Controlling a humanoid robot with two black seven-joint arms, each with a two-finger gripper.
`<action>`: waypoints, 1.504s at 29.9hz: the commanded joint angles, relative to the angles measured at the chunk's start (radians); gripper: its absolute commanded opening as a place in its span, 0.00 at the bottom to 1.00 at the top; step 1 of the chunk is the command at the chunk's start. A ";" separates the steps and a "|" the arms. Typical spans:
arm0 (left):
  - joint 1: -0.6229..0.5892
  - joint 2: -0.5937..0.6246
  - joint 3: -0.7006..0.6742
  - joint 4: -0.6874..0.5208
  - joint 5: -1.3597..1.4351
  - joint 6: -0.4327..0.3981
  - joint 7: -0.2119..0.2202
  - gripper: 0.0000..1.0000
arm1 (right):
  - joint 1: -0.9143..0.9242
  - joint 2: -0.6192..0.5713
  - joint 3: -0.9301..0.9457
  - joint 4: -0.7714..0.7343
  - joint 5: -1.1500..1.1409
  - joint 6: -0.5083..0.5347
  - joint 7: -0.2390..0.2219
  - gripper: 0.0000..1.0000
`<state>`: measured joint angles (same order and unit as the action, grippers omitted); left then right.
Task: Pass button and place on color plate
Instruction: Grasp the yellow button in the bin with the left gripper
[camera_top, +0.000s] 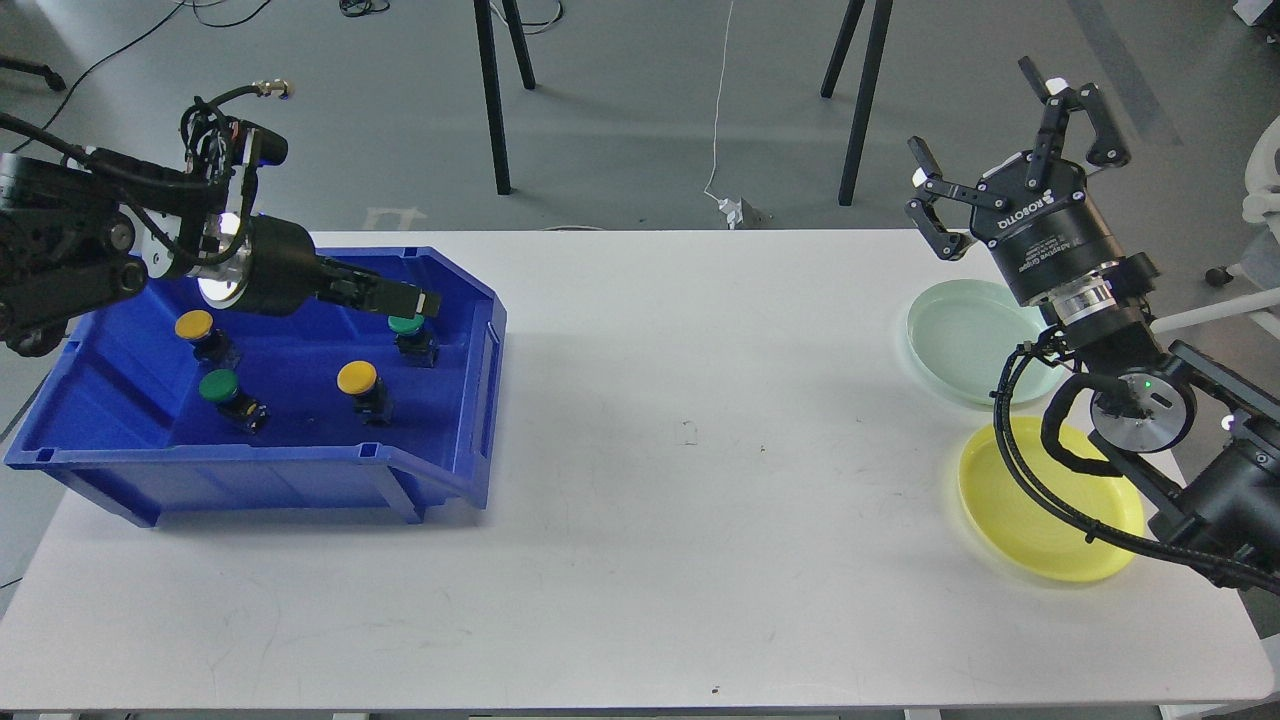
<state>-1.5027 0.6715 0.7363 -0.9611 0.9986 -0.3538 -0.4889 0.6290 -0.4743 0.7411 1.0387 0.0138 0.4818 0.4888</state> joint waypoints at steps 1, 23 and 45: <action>0.024 -0.003 0.011 0.007 0.000 0.027 0.000 0.86 | -0.002 0.000 -0.003 0.000 0.000 0.000 0.000 0.99; 0.177 -0.050 -0.002 0.151 0.002 0.061 0.000 0.86 | -0.009 0.000 -0.003 -0.002 -0.002 0.000 0.000 0.99; 0.237 -0.093 0.006 0.215 0.003 0.061 0.000 0.85 | -0.014 -0.006 0.000 -0.003 -0.002 -0.002 0.000 0.99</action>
<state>-1.2681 0.5814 0.7357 -0.7613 1.0004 -0.2929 -0.4887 0.6150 -0.4768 0.7407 1.0362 0.0123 0.4811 0.4887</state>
